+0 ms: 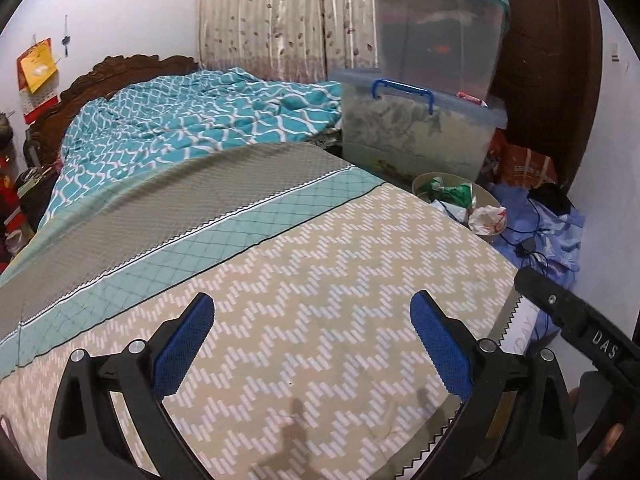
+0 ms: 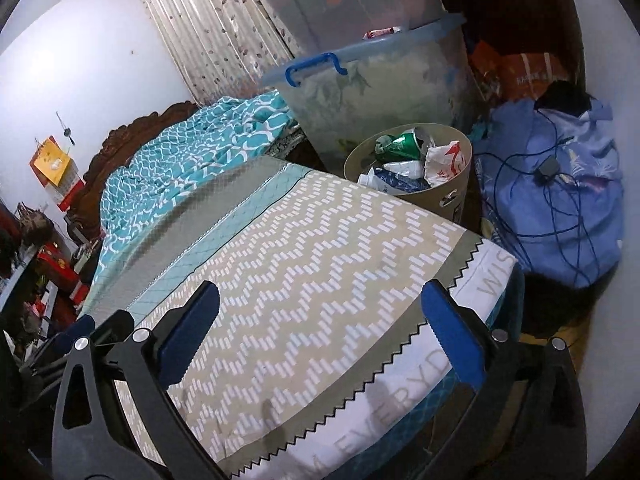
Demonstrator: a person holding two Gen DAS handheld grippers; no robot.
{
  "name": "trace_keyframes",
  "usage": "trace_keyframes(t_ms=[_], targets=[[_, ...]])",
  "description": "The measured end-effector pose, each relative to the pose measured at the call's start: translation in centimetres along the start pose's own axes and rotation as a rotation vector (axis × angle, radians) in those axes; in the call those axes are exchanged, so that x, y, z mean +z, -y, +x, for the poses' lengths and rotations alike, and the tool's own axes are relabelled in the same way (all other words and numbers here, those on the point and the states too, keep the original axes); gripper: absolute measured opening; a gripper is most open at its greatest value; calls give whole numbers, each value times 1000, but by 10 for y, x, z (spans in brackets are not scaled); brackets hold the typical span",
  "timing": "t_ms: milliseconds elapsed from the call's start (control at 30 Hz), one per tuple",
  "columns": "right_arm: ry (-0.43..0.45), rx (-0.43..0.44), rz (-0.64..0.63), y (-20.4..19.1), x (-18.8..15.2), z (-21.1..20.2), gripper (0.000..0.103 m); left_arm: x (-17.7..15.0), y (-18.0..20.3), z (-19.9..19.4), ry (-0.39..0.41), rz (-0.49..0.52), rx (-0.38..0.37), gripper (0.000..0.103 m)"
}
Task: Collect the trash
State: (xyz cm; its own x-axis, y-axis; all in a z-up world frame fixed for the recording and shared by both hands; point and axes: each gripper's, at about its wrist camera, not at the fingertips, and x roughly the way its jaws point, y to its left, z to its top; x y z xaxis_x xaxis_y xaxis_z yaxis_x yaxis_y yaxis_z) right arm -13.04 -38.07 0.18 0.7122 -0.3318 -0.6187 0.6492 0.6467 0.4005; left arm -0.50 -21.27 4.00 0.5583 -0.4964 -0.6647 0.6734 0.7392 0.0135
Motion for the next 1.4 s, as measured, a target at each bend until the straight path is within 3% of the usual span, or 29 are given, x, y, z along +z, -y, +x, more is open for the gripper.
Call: trace_keyframes(t_ms=[467,833,1133,1400], targets=[[-34,1,14,-3,-5,6,100,0,-6,1,-8,0,83,95],[-25,-5,62,11,-1,8,100,1,-3,3,-15,10,102,95],[-28,6,53,7,0,7,100,3,-9,-11,28,-8,104,95],[-37,7,45,4,-1,7,100,3,-18,-15,3,-27,116,95]])
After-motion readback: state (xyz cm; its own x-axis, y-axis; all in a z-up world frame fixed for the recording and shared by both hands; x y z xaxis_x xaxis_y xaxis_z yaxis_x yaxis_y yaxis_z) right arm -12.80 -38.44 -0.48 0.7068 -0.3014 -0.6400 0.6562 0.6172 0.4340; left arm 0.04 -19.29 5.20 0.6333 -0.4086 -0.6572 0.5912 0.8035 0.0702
